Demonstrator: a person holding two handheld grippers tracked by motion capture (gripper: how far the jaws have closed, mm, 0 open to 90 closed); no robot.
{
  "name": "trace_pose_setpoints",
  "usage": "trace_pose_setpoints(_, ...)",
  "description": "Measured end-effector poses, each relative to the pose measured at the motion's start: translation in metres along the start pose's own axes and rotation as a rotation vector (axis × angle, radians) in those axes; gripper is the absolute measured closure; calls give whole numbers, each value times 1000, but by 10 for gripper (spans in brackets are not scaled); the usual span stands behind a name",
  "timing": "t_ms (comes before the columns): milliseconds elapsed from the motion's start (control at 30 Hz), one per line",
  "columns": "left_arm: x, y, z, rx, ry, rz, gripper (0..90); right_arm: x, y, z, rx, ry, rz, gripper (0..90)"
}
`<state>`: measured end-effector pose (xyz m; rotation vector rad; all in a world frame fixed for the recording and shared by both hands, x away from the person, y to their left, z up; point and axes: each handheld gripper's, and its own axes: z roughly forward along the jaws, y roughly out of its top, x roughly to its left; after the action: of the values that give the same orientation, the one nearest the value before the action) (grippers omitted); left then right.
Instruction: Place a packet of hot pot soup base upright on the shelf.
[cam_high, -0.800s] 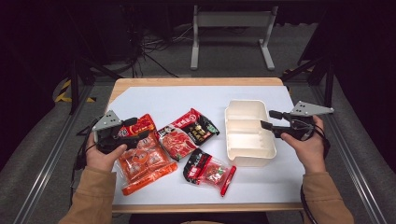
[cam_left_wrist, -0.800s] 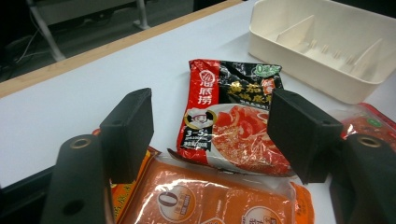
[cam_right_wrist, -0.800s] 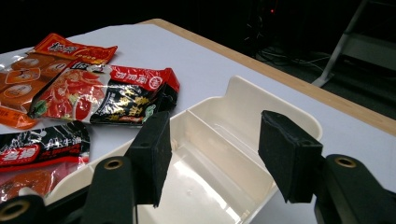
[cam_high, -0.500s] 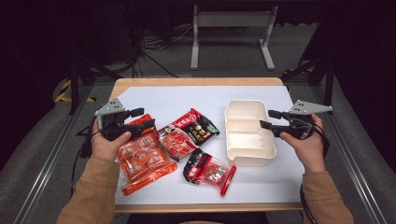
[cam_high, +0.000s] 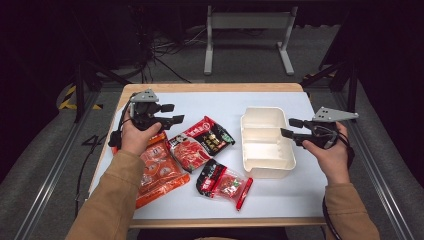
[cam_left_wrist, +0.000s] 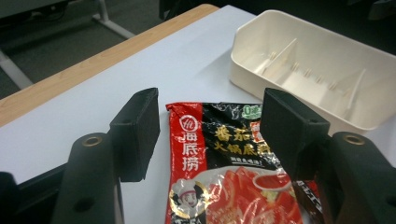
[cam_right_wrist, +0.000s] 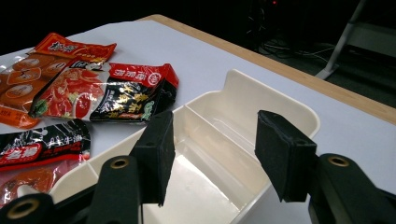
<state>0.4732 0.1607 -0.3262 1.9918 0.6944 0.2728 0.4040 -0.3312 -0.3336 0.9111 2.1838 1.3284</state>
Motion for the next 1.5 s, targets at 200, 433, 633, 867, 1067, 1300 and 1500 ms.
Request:
trace_pose_setpoints(200, -2, 9, 20, -1, -46, 24, 316, 0, -5, -5, 2, -16, 7, 470)
trace_pose_setpoints(433, -2, 14, 49, 46, -21, 34, 302, 1, -10, -12, 2, -31, 16, 469)
trace_pose_setpoints(633, 3, 13, 82, 57, 11, 29, 304, 2, -15, -20, -6, -42, 32, 461)
trace_pose_setpoints(867, 16, 4, 103, 72, 34, -29, 358, 2, -19, -26, -6, -53, 42, 461)
trace_pose_setpoints(1067, 26, -7, 120, 149, 35, -71, 351, 2, -21, -23, 2, -44, 56, 462)
trace_pose_setpoints(1300, 34, -17, 135, 198, 9, -123, 335, 3, -20, -16, 10, -29, 48, 457)
trace_pose_setpoints(1500, 35, -20, 141, 242, 10, -139, 407, 5, -19, -11, 19, -20, 39, 455)
